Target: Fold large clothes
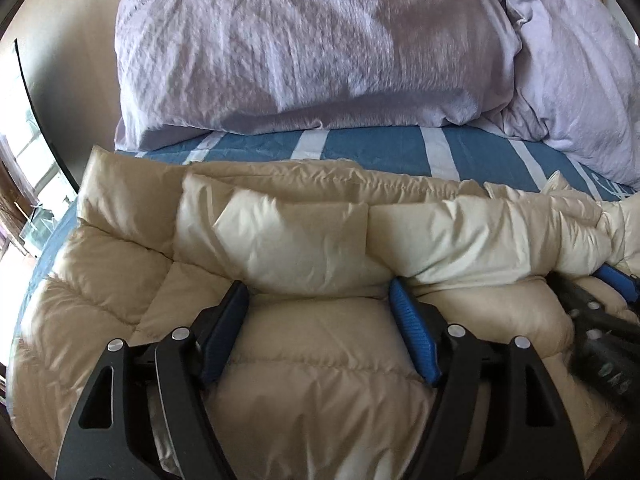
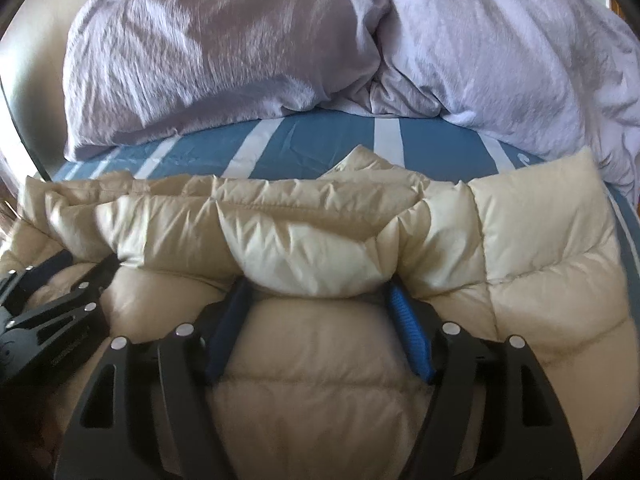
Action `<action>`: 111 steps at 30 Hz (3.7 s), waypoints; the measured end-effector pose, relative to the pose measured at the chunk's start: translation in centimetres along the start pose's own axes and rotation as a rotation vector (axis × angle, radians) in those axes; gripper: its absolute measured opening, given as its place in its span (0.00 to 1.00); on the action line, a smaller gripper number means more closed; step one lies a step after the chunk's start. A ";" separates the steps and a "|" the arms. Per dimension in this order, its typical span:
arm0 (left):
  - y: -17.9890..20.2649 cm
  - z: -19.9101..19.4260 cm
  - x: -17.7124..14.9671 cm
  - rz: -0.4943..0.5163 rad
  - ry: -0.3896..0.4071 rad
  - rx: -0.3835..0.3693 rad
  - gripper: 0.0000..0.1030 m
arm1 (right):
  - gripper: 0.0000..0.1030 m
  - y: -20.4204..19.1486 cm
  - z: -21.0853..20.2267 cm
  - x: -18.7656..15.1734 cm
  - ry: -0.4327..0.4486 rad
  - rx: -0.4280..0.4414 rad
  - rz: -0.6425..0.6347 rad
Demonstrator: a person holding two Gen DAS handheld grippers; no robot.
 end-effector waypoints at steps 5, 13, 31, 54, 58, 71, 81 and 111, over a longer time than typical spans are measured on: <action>-3.1 -3.1 -0.6 -0.013 0.058 0.052 0.75 | 0.67 3.6 -4.2 -0.5 0.100 -0.094 -0.002; -10.0 -2.1 0.2 -0.119 0.044 0.201 0.77 | 0.68 11.0 -2.9 -1.4 0.064 -0.248 0.097; -10.7 0.5 -0.5 -0.151 0.009 0.174 0.80 | 0.73 12.0 -0.6 -1.5 0.012 -0.201 0.143; -19.0 -7.1 -7.4 -0.289 -0.051 -0.101 0.81 | 0.83 18.2 -9.0 -10.5 -0.053 0.070 0.295; -20.3 -7.1 -9.3 -0.354 -0.089 -0.192 0.81 | 0.83 18.7 -8.9 -13.3 -0.081 0.158 0.332; -18.8 -5.7 -12.7 -0.430 -0.176 -0.373 0.81 | 0.57 17.0 -9.0 -16.3 -0.090 0.269 0.330; -18.0 -5.7 -12.8 -0.496 -0.154 -0.448 0.61 | 0.41 16.8 -8.7 -16.4 -0.079 0.311 0.341; 2.4 -22.2 -1.4 -0.162 0.128 -0.784 0.19 | 0.29 14.3 -8.8 -17.1 -0.003 0.138 0.181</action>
Point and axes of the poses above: each gripper's, at about its wrist camera, not at the fingertips, and z roughly the way its jaws point, y to its right, x to its top, the point moved 5 cm from there along z, roughly the way its jaws point, and after that the axes turned 10 degrees about -y, right-handed, at the moved point
